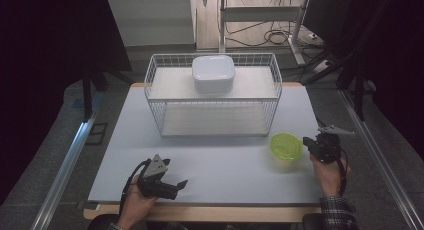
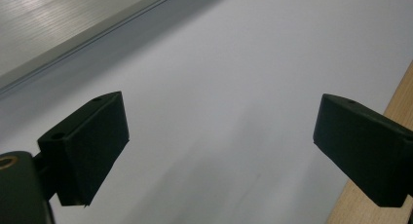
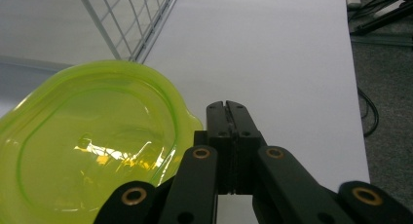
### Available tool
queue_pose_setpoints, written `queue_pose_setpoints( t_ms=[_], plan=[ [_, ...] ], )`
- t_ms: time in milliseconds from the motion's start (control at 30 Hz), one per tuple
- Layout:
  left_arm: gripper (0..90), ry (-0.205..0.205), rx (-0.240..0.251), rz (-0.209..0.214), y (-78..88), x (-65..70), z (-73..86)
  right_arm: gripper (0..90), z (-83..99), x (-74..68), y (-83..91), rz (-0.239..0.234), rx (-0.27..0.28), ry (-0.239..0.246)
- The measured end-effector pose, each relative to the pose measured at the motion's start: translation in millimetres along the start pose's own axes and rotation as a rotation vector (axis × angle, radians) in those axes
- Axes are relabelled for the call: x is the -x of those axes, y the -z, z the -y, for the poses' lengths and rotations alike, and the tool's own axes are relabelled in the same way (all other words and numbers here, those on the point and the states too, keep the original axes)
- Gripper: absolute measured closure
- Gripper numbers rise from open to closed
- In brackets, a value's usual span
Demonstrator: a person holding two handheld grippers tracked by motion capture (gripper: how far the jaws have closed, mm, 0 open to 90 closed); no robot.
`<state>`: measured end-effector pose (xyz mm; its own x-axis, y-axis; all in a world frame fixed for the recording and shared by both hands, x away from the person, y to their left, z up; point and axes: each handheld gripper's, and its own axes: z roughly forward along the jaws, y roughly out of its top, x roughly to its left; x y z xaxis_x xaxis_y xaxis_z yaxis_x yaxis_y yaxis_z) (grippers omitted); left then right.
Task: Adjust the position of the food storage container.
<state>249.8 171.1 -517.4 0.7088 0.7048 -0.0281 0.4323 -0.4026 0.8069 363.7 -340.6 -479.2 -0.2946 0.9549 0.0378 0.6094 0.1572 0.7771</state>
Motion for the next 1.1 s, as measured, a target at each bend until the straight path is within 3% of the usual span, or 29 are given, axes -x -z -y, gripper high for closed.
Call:
queue_pose_setpoints(
  t_ms=[433, 767, 1100],
  plan=[
    [5.5, -0.003, -0.012, 0.001, -1.7, 0.4, 0.2, 89.6, -3.2, -12.0, -11.6, -0.026, -0.024, 0.018],
    [5.5, -0.004, -0.012, 0.001, -2.1, 0.9, 0.1, 89.6, -6.0, -36.9, -18.2, -0.100, -0.045, 0.034],
    [5.5, -0.005, -0.016, 0.008, -2.7, 1.9, -0.1, 89.6, -7.2, -71.9, -26.5, -0.189, -0.056, 0.067]
  ],
)
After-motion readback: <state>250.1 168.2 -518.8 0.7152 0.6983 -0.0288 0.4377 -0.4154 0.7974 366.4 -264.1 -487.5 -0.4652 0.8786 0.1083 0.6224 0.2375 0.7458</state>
